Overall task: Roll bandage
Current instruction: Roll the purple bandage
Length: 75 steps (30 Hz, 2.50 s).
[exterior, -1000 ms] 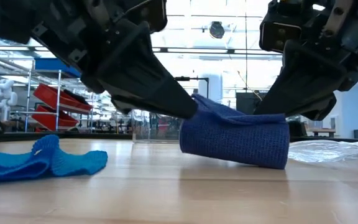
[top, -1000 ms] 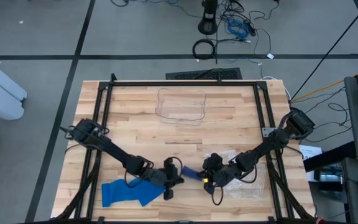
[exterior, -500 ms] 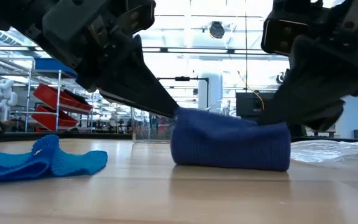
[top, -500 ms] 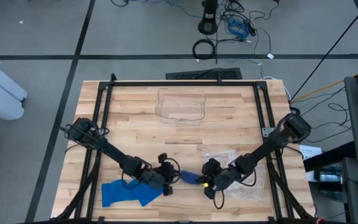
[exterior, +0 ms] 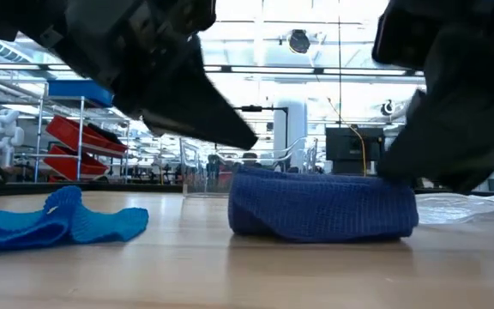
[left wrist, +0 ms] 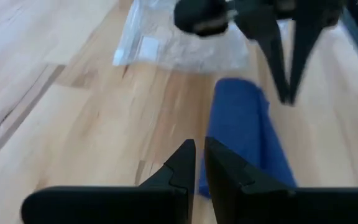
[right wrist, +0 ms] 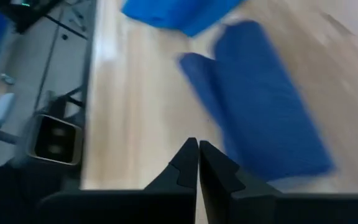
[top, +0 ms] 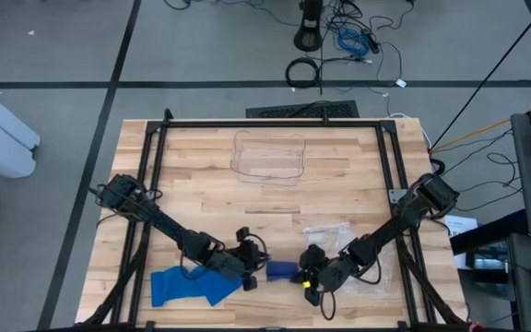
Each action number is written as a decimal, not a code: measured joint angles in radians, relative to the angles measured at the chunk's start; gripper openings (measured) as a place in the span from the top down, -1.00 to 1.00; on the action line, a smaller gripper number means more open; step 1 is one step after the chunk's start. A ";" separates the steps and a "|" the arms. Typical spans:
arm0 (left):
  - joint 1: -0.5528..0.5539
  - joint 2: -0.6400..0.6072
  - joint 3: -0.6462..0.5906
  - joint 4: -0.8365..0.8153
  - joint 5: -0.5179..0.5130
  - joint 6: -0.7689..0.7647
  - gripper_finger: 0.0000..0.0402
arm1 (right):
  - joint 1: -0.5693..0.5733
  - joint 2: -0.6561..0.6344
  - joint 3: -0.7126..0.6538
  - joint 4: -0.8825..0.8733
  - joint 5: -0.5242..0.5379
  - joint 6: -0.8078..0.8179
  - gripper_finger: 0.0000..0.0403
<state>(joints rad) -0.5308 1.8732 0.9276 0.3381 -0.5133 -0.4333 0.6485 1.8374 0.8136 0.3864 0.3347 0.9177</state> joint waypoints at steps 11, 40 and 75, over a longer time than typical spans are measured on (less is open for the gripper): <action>-0.002 0.000 0.001 0.058 0.020 0.023 0.80 | -0.032 -0.001 0.159 -0.273 0.118 -0.102 1.00; -0.017 0.000 0.001 0.096 0.031 0.021 0.80 | 0.001 0.097 0.163 -0.231 0.050 -0.013 1.00; 0.005 0.087 0.001 0.143 0.037 0.021 0.80 | -0.079 0.098 0.161 -0.253 0.082 -0.156 1.00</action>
<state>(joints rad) -0.5254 1.9606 0.9283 0.4813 -0.4759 -0.4122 0.5697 1.9350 0.9741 0.1333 0.4164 0.7612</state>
